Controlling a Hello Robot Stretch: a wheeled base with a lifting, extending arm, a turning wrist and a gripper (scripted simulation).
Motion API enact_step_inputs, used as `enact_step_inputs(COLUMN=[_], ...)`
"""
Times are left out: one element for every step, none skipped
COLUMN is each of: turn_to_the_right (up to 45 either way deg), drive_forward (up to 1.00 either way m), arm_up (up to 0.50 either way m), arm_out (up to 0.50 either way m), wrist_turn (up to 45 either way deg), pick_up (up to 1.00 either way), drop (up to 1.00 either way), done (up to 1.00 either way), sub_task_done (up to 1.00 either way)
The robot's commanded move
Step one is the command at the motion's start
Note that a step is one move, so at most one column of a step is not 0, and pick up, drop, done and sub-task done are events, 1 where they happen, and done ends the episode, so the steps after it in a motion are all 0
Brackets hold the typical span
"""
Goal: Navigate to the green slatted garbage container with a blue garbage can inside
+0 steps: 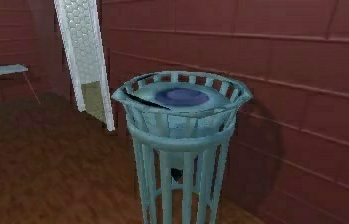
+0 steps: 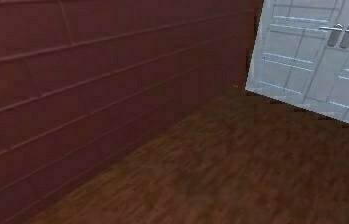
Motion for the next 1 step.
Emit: enact_step_inputs(turn_to_the_right=[0.0], drive_forward=[0.00], arm_up=[0.00], arm_out=[0.00], wrist_turn=[0.0], pick_up=[0.00], drop=[0.00], done=[1.00], sub_task_done=[0.00])
